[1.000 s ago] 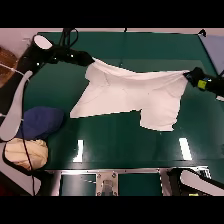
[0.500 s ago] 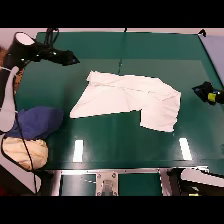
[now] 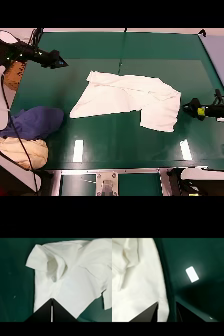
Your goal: Fold the shirts.
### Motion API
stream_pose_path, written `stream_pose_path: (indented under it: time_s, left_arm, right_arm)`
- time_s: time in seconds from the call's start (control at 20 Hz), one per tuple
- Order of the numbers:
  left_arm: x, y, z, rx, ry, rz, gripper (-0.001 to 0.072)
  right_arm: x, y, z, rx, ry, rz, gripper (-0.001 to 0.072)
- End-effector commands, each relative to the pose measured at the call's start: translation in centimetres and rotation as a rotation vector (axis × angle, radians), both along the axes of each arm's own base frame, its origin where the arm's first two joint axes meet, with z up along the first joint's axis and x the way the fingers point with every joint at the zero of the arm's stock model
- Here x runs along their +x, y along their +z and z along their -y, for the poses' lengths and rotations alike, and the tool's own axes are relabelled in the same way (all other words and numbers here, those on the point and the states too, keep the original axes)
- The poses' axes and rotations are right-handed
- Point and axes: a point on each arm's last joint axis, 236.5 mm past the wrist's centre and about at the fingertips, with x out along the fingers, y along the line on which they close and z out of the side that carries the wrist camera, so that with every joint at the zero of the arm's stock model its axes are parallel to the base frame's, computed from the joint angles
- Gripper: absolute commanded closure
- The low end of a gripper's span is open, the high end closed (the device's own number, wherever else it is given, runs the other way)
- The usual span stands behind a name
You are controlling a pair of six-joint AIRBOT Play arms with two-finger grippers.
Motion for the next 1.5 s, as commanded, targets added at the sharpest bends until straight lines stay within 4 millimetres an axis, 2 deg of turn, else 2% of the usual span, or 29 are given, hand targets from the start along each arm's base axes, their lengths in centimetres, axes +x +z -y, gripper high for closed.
stream_pose_path:
  time_s: [0.0, 0.1, 0.15, 0.25, 0.35, 0.45, 0.55, 0.7, 0.8, 0.9, 0.95, 1.05, 1.1, 1.15, 1.2, 1.3, 1.45]
  left_arm:
    - [0.0, 0.0, -0.2, -0.002, 0.010, -0.010, 0.0687]
    - [0.0, 0.0, -0.3, -0.002, 0.011, -0.008, 0.0688]
    - [0.1, 0.0, -0.3, -0.002, 0.012, -0.008, 0.0688]
    - [0.1, 0.0, -0.3, -0.002, 0.016, -0.007, 0.0688]
    - [0.0, -0.2, -0.5, 0.000, 0.036, -0.031, 0.0689]
    - [-0.8, -1.0, -1.7, 0.068, 0.045, -0.070, 0.0689]
    - [-1.8, -1.8, -3.1, 0.144, 0.059, -0.117, 0.0689]
    - [-4.3, -2.1, -3.1, 0.159, 0.029, -0.216, 0.0689]
    - [-6.5, -2.5, -2.2, 0.173, -0.017, -0.299, 0.0689]
    - [-8.4, -3.2, -0.6, 0.180, -0.032, -0.324, 0.0690]
    - [-9.7, -4.1, 0.0, 0.201, -0.041, -0.343, 0.0689]
    - [-13.5, -7.3, 1.3, 0.243, -0.079, -0.442, 0.0668]
    - [-15.0, -8.9, 2.0, 0.244, -0.078, -0.492, 0.0360]
    - [-16.1, -10.6, 2.7, 0.242, -0.063, -0.540, 0.0089]
    - [-17.1, -12.4, 3.3, 0.244, -0.054, -0.568, 0.0065]
    - [-18.9, -15.5, 4.8, 0.254, -0.054, -0.598, 0.0065]
    - [-21.0, -18.3, 7.2, 0.245, -0.071, -0.605, 0.0065]
  right_arm:
    - [1.1, -1.8, -2.9, 0.060, 0.023, -0.024, 0.0439]
    - [2.1, -1.6, -3.3, 0.063, 0.010, -0.003, 0.0441]
    - [2.6, -1.2, -3.3, 0.060, 0.011, 0.008, 0.0469]
    - [3.3, -0.2, -3.0, 0.057, 0.025, 0.032, 0.0671]
    - [4.1, 1.5, -2.2, 0.052, 0.038, 0.063, 0.0694]
    - [4.3, 3.0, 0.4, 0.009, 0.001, 0.087, 0.0695]
    - [3.1, 3.6, 3.8, -0.021, -0.081, 0.084, 0.0695]
    - [0.4, 3.2, 7.1, -0.001, -0.175, 0.061, 0.0695]
    - [-1.5, 2.0, 8.0, 0.019, -0.220, 0.035, 0.0695]
    - [-2.4, 1.1, 8.0, 0.016, -0.222, 0.026, 0.0695]
    - [-2.5, 0.8, 8.0, 0.010, -0.219, 0.025, 0.0695]
    - [-2.2, 0.9, 8.0, 0.011, -0.225, 0.033, 0.0695]
    - [-2.0, 1.1, 7.9, 0.017, -0.232, 0.042, 0.0695]
    - [-1.8, 1.2, 7.8, 0.020, -0.230, 0.048, 0.0695]
    - [-1.7, 1.2, 7.6, 0.022, -0.225, 0.047, 0.0695]
    - [-1.6, 1.2, 7.3, 0.026, -0.215, 0.046, 0.0695]
    - [-1.4, 1.2, 6.9, 0.027, -0.206, 0.047, 0.0695]
